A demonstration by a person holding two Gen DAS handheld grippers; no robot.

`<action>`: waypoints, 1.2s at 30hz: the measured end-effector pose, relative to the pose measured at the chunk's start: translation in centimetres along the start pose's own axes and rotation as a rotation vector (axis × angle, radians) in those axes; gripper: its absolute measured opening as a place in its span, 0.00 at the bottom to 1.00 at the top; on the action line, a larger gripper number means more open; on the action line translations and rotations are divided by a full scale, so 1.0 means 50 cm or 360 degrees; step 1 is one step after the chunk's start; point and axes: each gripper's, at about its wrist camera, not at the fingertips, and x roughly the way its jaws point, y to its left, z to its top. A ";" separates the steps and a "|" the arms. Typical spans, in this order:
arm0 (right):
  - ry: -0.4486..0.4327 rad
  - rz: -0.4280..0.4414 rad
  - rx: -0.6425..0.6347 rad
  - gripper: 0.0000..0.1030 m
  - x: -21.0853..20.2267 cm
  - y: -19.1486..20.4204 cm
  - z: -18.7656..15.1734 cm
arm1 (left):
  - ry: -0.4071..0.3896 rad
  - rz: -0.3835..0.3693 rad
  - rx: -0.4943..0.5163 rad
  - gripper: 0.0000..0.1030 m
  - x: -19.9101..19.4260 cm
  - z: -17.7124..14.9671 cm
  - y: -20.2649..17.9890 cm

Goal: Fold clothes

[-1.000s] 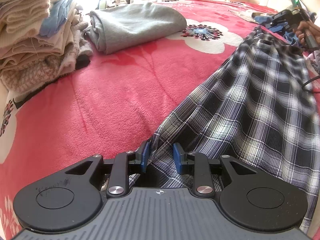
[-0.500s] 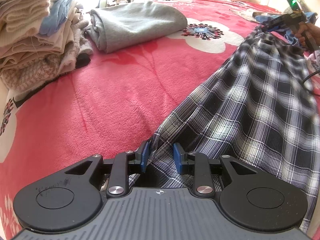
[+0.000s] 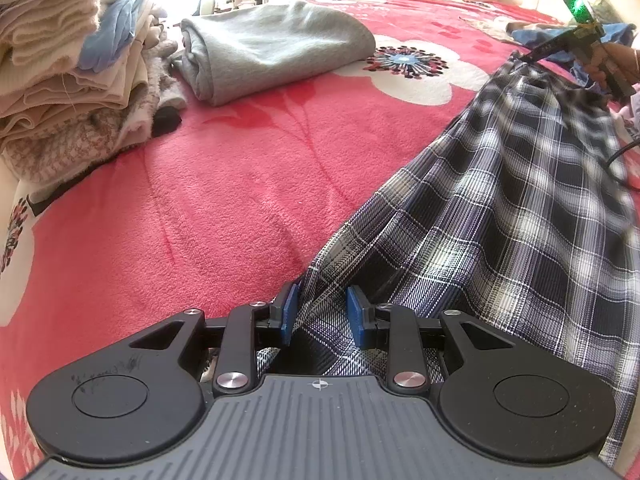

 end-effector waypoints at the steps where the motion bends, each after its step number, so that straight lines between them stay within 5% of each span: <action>1: -0.0025 -0.0033 -0.0009 0.04 -0.006 0.006 -0.001 | -0.0001 0.0000 -0.0001 0.27 0.000 0.000 0.000; 6: -0.0166 -0.0190 0.0148 0.04 -0.030 -0.025 0.003 | -0.0005 -0.0002 -0.0001 0.27 0.000 -0.001 0.000; 29: -0.0021 -0.0424 0.0146 0.06 0.076 -0.036 0.013 | 0.0009 0.0006 0.0036 0.29 -0.002 0.006 0.001; 32: -0.0049 -0.0398 0.0384 0.27 0.072 -0.079 0.019 | 0.0006 0.0008 0.0038 0.30 -0.003 0.006 0.001; 36: -0.0057 -0.0478 0.0739 0.28 0.042 -0.174 0.015 | 0.0003 0.0013 0.0043 0.30 -0.004 0.005 -0.001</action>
